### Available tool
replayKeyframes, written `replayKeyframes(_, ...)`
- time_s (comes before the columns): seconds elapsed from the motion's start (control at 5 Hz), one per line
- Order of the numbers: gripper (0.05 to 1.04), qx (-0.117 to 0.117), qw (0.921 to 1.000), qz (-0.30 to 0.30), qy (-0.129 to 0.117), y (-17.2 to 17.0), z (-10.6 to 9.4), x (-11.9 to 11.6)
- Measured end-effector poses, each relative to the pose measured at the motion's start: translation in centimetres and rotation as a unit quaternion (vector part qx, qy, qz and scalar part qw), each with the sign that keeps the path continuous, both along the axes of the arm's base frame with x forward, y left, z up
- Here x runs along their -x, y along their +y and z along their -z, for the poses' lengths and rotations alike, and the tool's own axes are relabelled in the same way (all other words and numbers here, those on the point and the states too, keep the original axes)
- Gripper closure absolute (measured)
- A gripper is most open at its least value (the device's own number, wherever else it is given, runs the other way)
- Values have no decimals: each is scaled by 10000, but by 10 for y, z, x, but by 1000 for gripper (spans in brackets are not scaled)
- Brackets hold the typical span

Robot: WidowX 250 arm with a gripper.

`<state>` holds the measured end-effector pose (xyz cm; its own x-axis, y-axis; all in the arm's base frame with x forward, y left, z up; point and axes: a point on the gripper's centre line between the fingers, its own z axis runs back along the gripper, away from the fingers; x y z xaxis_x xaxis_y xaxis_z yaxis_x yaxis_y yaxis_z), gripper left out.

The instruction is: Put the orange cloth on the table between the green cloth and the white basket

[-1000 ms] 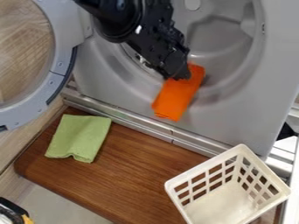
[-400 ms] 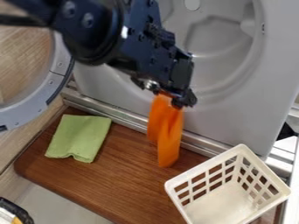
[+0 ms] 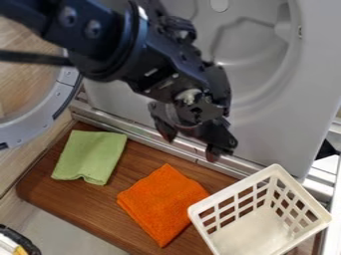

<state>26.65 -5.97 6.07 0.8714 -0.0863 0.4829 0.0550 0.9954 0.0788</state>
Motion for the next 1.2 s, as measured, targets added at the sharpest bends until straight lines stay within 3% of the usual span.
replayKeyframes(0.2, 83, 549, 9972, 245, 447, -13, 15, 7)
replayKeyframes(0.4, 83, 479, 9967, 445, 486, -15, 21, 6)
replayKeyframes(0.6, 83, 112, 9953, 502, 818, -17, 29, 5)
replayKeyframes(0.8, 83, -476, 9897, 466, 1265, -28, 36, -1)
replayKeyframes(1.0, 83, -348, 9858, 449, 1578, -41, 42, -8)
replayKeyframes(1.2, 83, -259, 9874, 613, 1436, -46, 42, -11)
